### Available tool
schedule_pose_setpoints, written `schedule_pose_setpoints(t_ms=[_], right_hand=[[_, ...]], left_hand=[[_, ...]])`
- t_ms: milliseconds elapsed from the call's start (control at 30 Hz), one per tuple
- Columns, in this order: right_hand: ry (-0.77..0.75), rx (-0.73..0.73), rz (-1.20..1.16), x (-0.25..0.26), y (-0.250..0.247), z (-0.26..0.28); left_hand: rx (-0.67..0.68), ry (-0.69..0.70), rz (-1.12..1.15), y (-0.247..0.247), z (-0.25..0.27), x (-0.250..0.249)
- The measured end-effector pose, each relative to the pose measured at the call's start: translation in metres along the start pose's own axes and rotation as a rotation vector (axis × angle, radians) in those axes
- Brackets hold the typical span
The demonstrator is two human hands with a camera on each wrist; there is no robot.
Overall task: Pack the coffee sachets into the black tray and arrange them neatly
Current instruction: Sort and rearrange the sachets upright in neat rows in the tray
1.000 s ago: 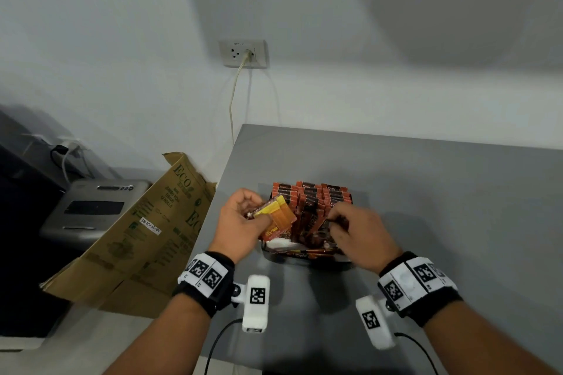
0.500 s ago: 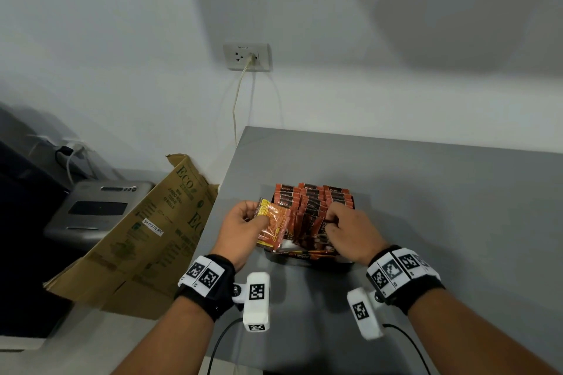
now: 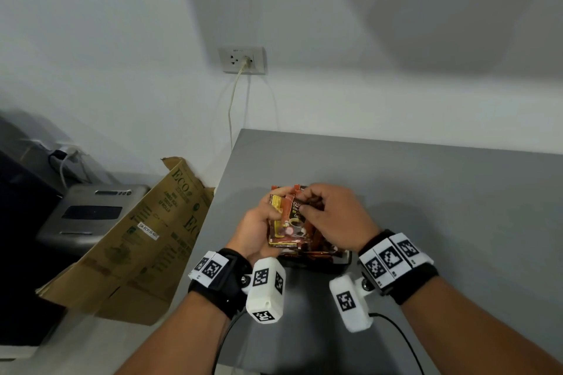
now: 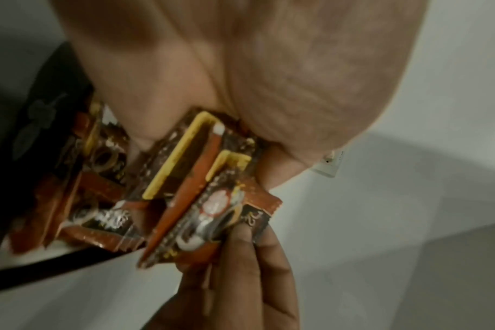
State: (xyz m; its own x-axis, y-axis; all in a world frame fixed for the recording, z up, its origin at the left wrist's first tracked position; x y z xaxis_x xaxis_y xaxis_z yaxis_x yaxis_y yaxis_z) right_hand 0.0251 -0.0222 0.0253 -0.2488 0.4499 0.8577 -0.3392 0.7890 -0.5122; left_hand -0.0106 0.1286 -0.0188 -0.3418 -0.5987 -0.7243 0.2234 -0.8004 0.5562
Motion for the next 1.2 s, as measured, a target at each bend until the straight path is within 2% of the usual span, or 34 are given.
schedule_pose_setpoints(t_ms=[133,200,267,367,467,600,800,867,933,1000,1067,1133,1167,1200], right_hand=[[-0.11,-0.08,0.177,-0.003,0.009,0.004],[-0.171,-0.101,0.177,-0.004,0.01,0.007],[-0.171,-0.046,0.127,-0.003,0.008,0.011],[-0.133,0.154,0.102,-0.004,0.007,0.017],[-0.12,0.145,0.109,-0.009,0.008,0.018],[0.012,0.094,-0.094,-0.014,0.001,0.017],[0.195,-0.196,-0.319,-0.019,-0.005,0.015],[0.265,-0.283,-0.469,-0.022,-0.008,0.012],[0.339,-0.274,-0.597,-0.026,-0.009,0.011],[0.375,-0.187,-0.652,-0.028,-0.006,0.011],[0.318,-0.2,-0.567,-0.025,-0.008,0.011],[0.156,-0.316,-0.303,-0.016,-0.018,0.012],[0.061,-0.333,-0.211,-0.012,-0.022,0.014],[-0.018,-0.29,-0.172,-0.007,-0.021,0.016]], left_hand=[[0.093,-0.019,0.054,0.01,0.004,0.0],[0.042,-0.039,-0.004,0.009,0.002,0.004],[-0.025,-0.016,-0.073,0.009,0.0,0.003],[-0.011,0.035,-0.141,0.012,0.0,-0.002],[0.025,0.025,-0.07,0.015,-0.002,-0.002],[-0.013,0.036,-0.07,0.012,-0.004,0.0],[-0.023,0.163,-0.205,0.014,-0.004,-0.002],[-0.038,0.186,-0.224,0.015,-0.002,-0.002],[-0.044,0.197,-0.235,0.015,-0.001,-0.001],[-0.052,0.192,-0.247,0.015,-0.001,0.0],[-0.079,0.163,-0.258,0.017,-0.001,0.0],[-0.145,0.084,-0.215,0.014,-0.005,0.001],[-0.169,0.029,-0.196,0.012,-0.006,0.0],[-0.168,-0.015,-0.186,0.01,-0.007,0.0]])
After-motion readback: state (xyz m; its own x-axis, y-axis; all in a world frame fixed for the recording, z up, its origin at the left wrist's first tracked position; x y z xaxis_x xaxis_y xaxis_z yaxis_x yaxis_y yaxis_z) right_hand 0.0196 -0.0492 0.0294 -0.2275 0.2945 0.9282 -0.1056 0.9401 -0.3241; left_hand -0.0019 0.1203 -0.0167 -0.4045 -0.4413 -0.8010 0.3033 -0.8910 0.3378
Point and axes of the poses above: each hand's wrist, its own z-axis away from the middle knuckle, its own y-axis out of the palm, x = y × z, the point moved 2 cm from there along -z, towards the middle knuckle, and after that the axes turned 4 degrees about -z, right-handed, at the moved point
